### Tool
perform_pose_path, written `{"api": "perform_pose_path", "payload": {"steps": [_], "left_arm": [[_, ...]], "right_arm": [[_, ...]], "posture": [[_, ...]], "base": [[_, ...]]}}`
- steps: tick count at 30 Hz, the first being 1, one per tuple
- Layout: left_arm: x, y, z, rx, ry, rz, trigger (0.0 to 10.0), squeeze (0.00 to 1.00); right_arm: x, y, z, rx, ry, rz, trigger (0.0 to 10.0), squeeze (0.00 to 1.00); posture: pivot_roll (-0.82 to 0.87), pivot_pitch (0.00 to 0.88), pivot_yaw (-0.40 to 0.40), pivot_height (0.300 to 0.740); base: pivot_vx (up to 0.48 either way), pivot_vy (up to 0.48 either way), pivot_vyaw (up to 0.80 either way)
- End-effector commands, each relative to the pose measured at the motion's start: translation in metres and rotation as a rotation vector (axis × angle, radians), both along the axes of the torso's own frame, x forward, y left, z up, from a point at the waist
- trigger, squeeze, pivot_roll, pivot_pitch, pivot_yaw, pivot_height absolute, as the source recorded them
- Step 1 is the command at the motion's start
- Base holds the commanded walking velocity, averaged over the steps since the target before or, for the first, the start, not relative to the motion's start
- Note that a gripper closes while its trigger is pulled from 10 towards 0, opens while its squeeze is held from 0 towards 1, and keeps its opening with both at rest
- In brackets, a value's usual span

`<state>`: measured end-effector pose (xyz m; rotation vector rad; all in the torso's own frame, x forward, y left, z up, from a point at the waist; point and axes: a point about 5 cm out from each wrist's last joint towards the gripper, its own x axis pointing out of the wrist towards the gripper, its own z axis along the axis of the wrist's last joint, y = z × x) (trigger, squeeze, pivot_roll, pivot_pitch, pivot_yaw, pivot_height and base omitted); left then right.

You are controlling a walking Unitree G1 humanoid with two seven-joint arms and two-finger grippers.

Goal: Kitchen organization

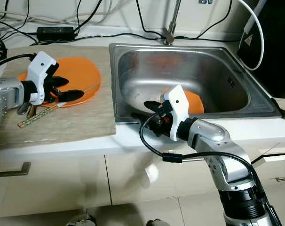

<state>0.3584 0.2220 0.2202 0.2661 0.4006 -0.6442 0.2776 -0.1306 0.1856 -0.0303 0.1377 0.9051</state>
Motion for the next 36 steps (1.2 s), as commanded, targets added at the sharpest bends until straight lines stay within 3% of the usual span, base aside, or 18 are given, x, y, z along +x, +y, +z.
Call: {"api": "perform_pose_path", "payload": {"steps": [1,6,7,8,9,10,11,12,18,19,20,36], "left_arm": [[0.003,-0.004,0.003,0.006,-0.007,-0.024,10.0,1.00],[0.005,-0.005,-0.003,0.022,0.013,-0.028,10.0,1.00],[0.006,-0.003,-0.009,0.055,0.031,-0.014,10.0,0.84],[0.006,-0.003,-0.009,0.055,0.031,-0.014,10.0,0.84],[0.007,-0.001,-0.013,0.074,0.051,0.007,10.0,0.47],[0.008,-0.001,-0.015,0.077,0.058,0.015,10.0,0.18],[0.008,-0.001,-0.016,0.077,0.065,0.023,10.0,0.18],[0.008,-0.001,-0.017,0.069,0.079,0.031,10.0,0.02],[0.010,0.001,-0.021,0.062,0.121,0.041,10.0,0.00],[0.010,0.001,-0.022,0.059,0.126,0.040,7.3,0.00],[0.010,0.001,-0.022,0.058,0.129,0.039,0.2,0.00],[0.010,0.000,-0.026,0.017,0.191,0.007,0.0,0.00]], "right_arm": [[-0.002,-0.004,0.002,-0.011,0.005,-0.006,10.0,0.00],[-0.003,-0.005,0.000,-0.021,0.015,-0.016,10.0,0.00],[-0.003,-0.006,0.000,-0.026,0.017,-0.016,10.0,0.00],[-0.003,-0.006,0.000,-0.026,0.017,-0.016,10.0,0.00],[-0.004,-0.005,0.000,-0.027,0.018,-0.015,10.0,0.00],[-0.004,-0.006,0.000,-0.027,0.019,-0.015,10.0,0.00],[-0.004,-0.006,-0.001,-0.028,0.019,-0.016,10.0,0.00],[-0.004,-0.006,-0.001,-0.033,0.020,-0.019,10.0,0.00],[-0.004,-0.008,-0.002,-0.044,0.025,-0.021,10.0,0.00],[-0.004,-0.008,-0.002,-0.046,0.027,-0.020,10.0,0.00],[-0.004,-0.009,-0.002,-0.050,0.028,-0.020,10.0,0.00],[-0.003,-0.012,-0.005,-0.081,0.034,-0.024,10.0,0.00]], "posture": [[0.05,0.058,-0.063,0.740],[0.05,0.059,-0.061,0.740],[0.05,0.058,-0.059,0.740],[0.05,0.058,-0.059,0.740],[0.05,0.058,-0.057,0.740],[0.05,0.058,-0.057,0.740],[0.05,0.058,-0.056,0.740],[0.05,0.058,-0.056,0.740],[0.05,0.060,-0.054,0.740],[0.04,0.060,-0.053,0.740],[0.04,0.061,-0.053,0.740],[0.04,0.056,-0.055,0.740]], "base": [[0.000,0.000,0.00],[0.000,0.000,0.00],[0.000,0.000,0.00],[0.000,0.000,0.00],[0.000,0.000,0.00],[0.000,0.000,0.00],[0.000,0.000,0.00],[0.000,0.000,0.00],[0.000,0.000,0.00],[0.000,0.000,0.00],[0.000,0.000,0.00],[0.000,0.000,0.00]]}}
